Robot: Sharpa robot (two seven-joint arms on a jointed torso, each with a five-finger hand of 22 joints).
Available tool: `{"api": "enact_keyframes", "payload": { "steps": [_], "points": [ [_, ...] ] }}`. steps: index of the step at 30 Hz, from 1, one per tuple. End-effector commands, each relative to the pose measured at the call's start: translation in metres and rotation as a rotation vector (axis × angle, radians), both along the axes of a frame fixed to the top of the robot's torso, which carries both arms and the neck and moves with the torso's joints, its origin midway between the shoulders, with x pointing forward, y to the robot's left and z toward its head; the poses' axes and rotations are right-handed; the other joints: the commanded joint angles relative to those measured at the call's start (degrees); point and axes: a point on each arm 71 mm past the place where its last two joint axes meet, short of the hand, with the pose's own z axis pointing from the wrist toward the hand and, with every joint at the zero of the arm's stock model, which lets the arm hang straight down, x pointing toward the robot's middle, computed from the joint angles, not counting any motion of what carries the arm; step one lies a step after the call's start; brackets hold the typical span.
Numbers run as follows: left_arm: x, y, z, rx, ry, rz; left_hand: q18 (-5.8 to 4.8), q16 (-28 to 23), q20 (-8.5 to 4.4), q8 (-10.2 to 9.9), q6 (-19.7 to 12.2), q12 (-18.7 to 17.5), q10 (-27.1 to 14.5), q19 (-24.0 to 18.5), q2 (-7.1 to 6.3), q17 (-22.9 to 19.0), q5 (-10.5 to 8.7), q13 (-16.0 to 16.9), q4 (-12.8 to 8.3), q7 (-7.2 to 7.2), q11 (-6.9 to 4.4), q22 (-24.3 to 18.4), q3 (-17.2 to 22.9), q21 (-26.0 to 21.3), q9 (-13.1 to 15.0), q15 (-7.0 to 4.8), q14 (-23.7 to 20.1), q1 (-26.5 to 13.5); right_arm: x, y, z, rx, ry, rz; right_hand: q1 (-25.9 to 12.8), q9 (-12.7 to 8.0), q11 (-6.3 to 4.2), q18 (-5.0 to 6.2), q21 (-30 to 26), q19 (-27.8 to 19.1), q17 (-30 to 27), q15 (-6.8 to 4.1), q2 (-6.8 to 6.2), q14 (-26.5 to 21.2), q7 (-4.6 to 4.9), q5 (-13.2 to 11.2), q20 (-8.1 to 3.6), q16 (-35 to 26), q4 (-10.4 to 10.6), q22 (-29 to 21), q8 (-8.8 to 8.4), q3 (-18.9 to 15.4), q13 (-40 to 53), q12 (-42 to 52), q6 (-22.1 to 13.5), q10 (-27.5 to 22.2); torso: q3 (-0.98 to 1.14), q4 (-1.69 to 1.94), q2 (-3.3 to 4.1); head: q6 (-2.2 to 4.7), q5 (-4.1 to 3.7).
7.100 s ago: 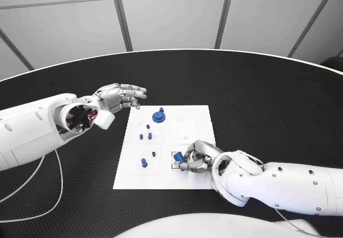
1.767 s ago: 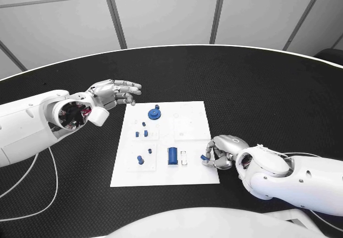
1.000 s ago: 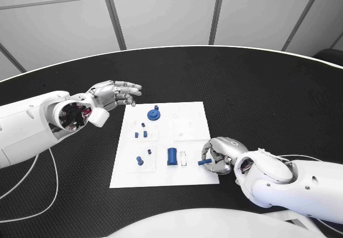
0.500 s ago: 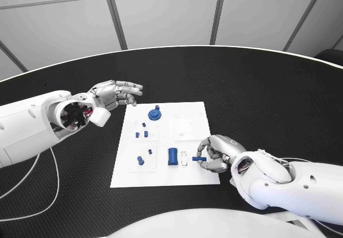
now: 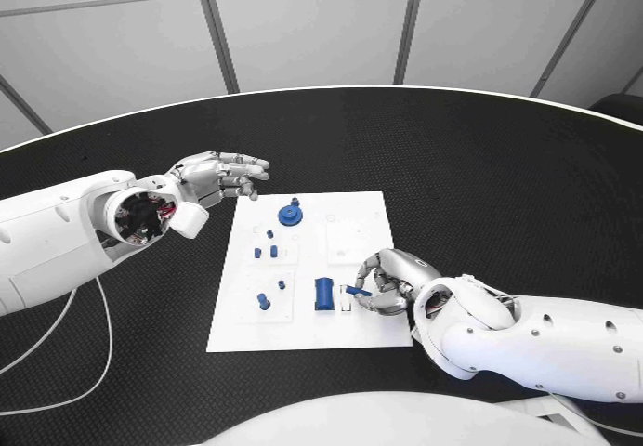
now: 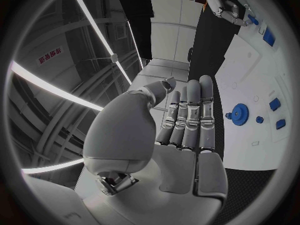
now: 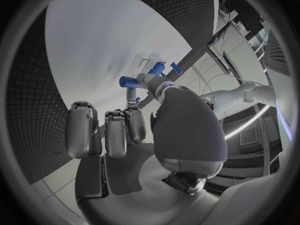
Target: Assemble the parts on the task board
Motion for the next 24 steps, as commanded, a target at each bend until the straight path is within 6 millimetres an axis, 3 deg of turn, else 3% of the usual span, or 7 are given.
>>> {"api": "enact_keyframes", "payload": {
  "steps": [1, 4, 9, 19, 24],
  "points": [
    [0.000, 0.000, 0.000, 0.000, 0.001, -0.001, 1.00, 0.2, 0.26, 0.3, -0.3, 0.2, -0.5, 0.2, 0.36, -0.1, 0.15, -0.1, 0.3, 0.95, -0.13, -0.1, -0.1, -0.2, 0.0, 0.01, -0.4, -0.1, 0.003, 0.003, -0.003, -0.003, 0.010, 0.001, -0.7, 1.2, -0.53, -0.29, 0.1, 3.3, 13.8, -0.35, 0.00, 5.8, -0.34, 0.0, -0.23, 0.3, 0.0, 8.2, 0.32, 0.2, 8.8, 0.1, -0.2, 1.5, -0.08, 0.08, 0.07, -0.05, 0.15],
    [0.000, 0.000, 0.000, 0.000, 0.001, -0.001, 1.00, 0.2, 0.26, 0.3, -0.3, 0.2, -0.5, 0.2, 0.36, -0.1, 0.15, -0.1, 0.3, 0.95, -0.13, -0.1, -0.1, -0.2, 0.0, 0.01, -0.4, -0.1, 0.005, 0.005, -0.005, -0.007, 0.018, 0.004, -1.1, 1.2, -0.54, -0.30, 0.1, 3.3, 13.8, -0.36, -0.02, 5.8, -0.35, -0.1, -0.25, 0.3, 0.1, 8.2, 0.32, 0.2, 8.9, 0.2, -0.2, 1.6, -0.15, 0.09, 0.09, -0.04, 0.21],
    [0.000, -0.001, 0.000, 0.001, 0.002, -0.002, 1.00, 0.2, 0.26, 0.3, -0.3, 0.2, -0.5, 0.2, 0.36, -0.1, 0.15, -0.1, 0.3, 0.95, -0.13, -0.1, -0.1, -0.2, 0.0, 0.01, -0.4, -0.1, 0.007, 0.011, -0.007, -0.015, 0.032, 0.017, -2.0, 1.3, -0.55, -0.29, 0.0, 3.3, 13.8, -0.38, -0.08, 5.8, -0.36, -0.3, -0.26, 0.3, 0.4, 8.2, 0.31, 0.2, 8.8, 0.1, -0.3, 1.6, 0.04, -0.07, 0.08, -0.14, 0.39],
    [0.000, -0.001, 0.000, 0.002, 0.004, -0.004, 1.00, 0.2, 0.26, 0.3, -0.3, 0.2, -0.5, 0.2, 0.36, -0.1, 0.15, -0.1, 0.3, 0.95, -0.13, -0.1, -0.1, -0.2, 0.0, 0.01, -0.4, -0.1, 0.009, 0.013, -0.012, -0.037, 0.053, 0.027, -5.2, 1.4, -0.60, -0.33, 0.2, 3.4, 13.8, -0.40, -0.46, 5.8, -0.43, -1.0, -0.29, 0.3, 1.9, 8.4, 0.33, -0.6, 8.5, -0.4, -0.1, 1.4, 0.14, -0.09, 0.06, -0.18, 0.55],
    [0.000, -0.001, 0.000, 0.003, 0.006, -0.005, 1.00, 0.2, 0.26, 0.3, -0.3, 0.2, -0.5, 0.2, 0.36, -0.1, 0.15, -0.1, 0.3, 0.95, -0.13, -0.1, -0.1, -0.2, 0.0, 0.01, -0.4, -0.1, 0.009, 0.014, -0.012, -0.044, 0.061, 0.035, -7.4, 2.1, -1.20, -0.41, 0.6, 3.5, 14.0, -0.85, -0.43, 5.9, -1.22, -2.2, -0.59, 0.4, 3.3, 8.7, 1.56, -2.0, 9.4, 0.9, 1.6, 2.1, 0.17, -0.12, 0.04, -0.18, 0.55]
  ]
}}
